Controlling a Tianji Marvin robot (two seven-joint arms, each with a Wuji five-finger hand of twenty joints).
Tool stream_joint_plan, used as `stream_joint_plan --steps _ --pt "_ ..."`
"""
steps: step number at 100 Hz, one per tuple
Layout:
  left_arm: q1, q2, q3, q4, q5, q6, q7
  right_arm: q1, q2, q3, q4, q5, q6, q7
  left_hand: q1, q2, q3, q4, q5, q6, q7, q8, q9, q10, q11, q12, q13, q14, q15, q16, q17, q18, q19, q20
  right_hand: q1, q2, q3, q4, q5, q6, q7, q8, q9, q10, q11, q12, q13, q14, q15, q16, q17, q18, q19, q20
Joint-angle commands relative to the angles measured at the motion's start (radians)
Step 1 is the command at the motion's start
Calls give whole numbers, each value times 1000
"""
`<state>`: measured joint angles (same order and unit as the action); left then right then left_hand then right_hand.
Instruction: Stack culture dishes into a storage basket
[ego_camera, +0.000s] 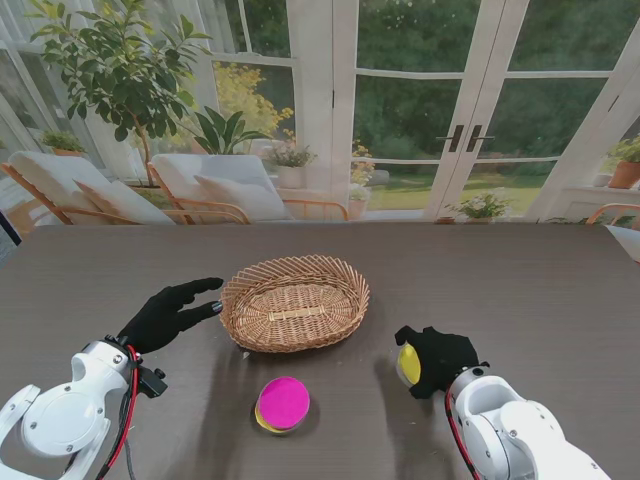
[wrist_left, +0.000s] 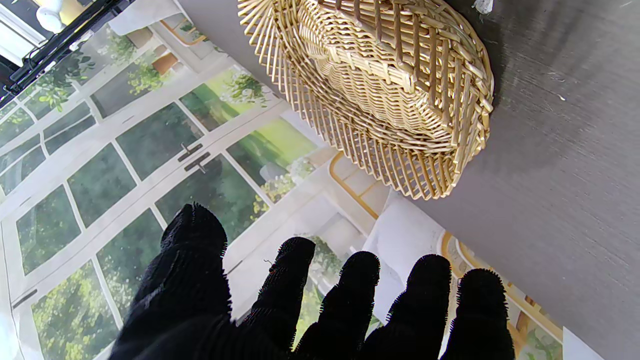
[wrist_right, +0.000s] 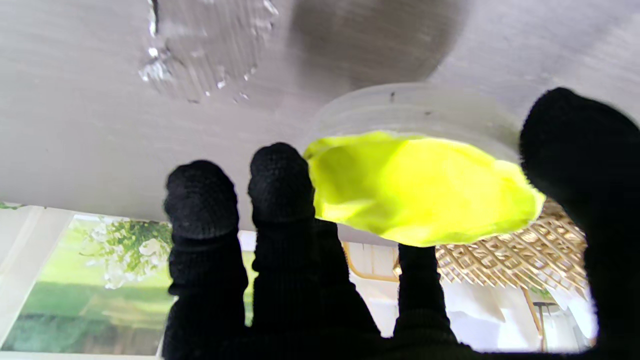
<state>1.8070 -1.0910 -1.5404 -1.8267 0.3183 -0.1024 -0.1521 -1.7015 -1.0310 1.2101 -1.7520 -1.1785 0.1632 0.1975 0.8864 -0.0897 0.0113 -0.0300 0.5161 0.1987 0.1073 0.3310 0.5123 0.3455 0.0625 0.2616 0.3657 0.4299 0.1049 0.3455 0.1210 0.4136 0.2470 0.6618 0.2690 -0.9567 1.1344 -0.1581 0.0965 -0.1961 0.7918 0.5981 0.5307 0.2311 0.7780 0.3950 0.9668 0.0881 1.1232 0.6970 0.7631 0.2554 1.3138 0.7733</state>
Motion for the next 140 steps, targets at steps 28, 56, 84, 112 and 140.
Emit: stream_joint_plan --steps 28,56,84,112,140 --pt "5 -4 -3 -5 -1 -1 -14 -3 -6 -31 -118 4 -56 25 14 46 -24 23 3 -3 -10 -4 0 3 -5 10 9 10 -8 12 -1 10 -26 12 48 5 125 20 -8 -14 16 -15 -23 -26 10 18 19 -57 32 3 -183 -2 49 -17" --pt "7 -5 -7 -6 -1 -4 -11 27 -8 -102 -189 12 -85 20 14 46 -24 23 3 -3 -10 -4 0 4 -5 10 9 10 -8 12 -2 10 -27 12 48 10 121 23 -8 -14 17 -17 -26 -28 7 20 17 -60 31 2 -183 -5 48 -17" --pt "13 -6 -12 -8 -2 -8 -5 80 -10 -223 -220 18 -75 -4 15 46 -24 23 3 -2 -10 -4 1 3 -5 10 9 9 -8 12 -2 10 -27 12 39 24 113 25 -5 -9 15 -20 -31 -30 3 21 10 -58 26 0 -189 -5 44 -17" --pt "21 -8 -18 -13 -2 -8 0 95 -8 -297 -236 13 -86 -15 15 46 -24 23 3 -2 -10 -4 0 5 -6 10 9 11 -9 12 -2 10 -27 12 35 29 110 25 -5 -6 11 -23 -36 -29 4 23 7 -61 21 -1 -189 -10 43 -17" --pt "26 -8 -22 -16 -1 -6 2 140 -7 -374 -172 32 -115 -62 15 47 -24 23 0 -2 -12 -4 0 4 -5 10 8 10 -9 12 -2 10 -27 12 28 25 113 23 -4 -7 12 -21 -40 -31 4 23 6 -62 17 -2 -187 -13 43 -18"
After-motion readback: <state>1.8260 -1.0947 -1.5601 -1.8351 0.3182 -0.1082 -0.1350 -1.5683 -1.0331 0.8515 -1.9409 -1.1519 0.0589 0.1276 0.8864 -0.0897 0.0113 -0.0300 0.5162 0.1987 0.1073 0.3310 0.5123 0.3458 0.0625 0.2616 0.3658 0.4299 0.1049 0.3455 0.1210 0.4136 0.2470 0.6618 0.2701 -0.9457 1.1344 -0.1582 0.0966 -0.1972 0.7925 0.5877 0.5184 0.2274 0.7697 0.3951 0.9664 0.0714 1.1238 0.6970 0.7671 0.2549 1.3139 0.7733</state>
